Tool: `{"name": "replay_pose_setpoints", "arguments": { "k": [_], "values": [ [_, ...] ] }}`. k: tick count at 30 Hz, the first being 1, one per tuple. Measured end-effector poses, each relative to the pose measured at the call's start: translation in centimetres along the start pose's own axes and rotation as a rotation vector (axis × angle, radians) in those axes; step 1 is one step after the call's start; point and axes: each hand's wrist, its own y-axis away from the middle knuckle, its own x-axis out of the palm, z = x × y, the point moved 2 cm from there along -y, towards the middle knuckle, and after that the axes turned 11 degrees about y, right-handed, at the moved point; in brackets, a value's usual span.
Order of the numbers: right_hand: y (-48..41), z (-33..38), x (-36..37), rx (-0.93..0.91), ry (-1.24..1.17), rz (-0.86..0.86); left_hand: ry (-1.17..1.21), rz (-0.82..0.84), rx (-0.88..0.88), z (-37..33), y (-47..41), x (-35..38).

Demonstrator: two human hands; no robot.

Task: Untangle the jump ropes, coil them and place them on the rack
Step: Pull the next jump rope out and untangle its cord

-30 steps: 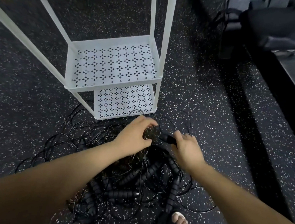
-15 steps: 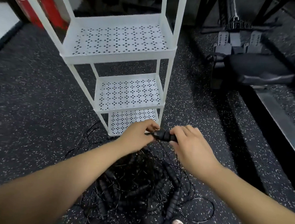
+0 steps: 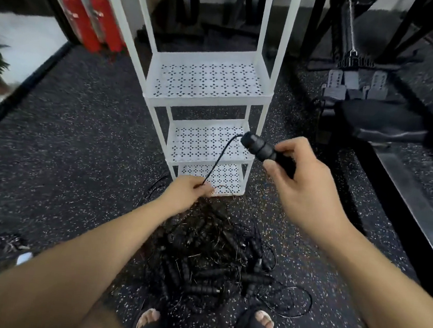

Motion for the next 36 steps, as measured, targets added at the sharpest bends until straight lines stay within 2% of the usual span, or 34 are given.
{"name": "replay_pose_setpoints", "arguments": {
  "k": [5,9,14,17,22,25,33,36],
  "values": [
    [0.1,3.0,-1.6,0.059,-0.098,0.036,0.023,-0.006,0.051,-3.0,2.5,-3.6],
    [0.7,4.8,-0.2,0.132,-0.191,0.143,0.085,-0.107,0.099,-5.6,4.7,-6.5],
    [1.3,6.7,3.7,0.355,-0.604,0.304,0.143,-0.162,0.139,-8.4,6.4,-8.9],
    [0.4,7.7,5.0,0.415,-0.752,0.256,0.101,-0.13,0.135,-9.7,6.9,-8.8],
    [-0.5,8.9,6.9,0.408,-0.768,0.15,-0.135,-0.089,0.142,-10.7,7.4,-7.5],
    [-0.5,8.4,7.6,0.362,-0.676,0.074,-0.202,-0.082,0.149,-10.8,7.6,-7.0],
    [-1.9,7.3,6.9,0.247,-0.453,0.053,-0.097,0.03,0.188,-9.9,6.8,-5.9],
    [-2.0,6.8,6.1,0.315,-0.548,-0.019,-0.067,0.071,0.199,-8.7,6.6,-5.7]
  ]
}}
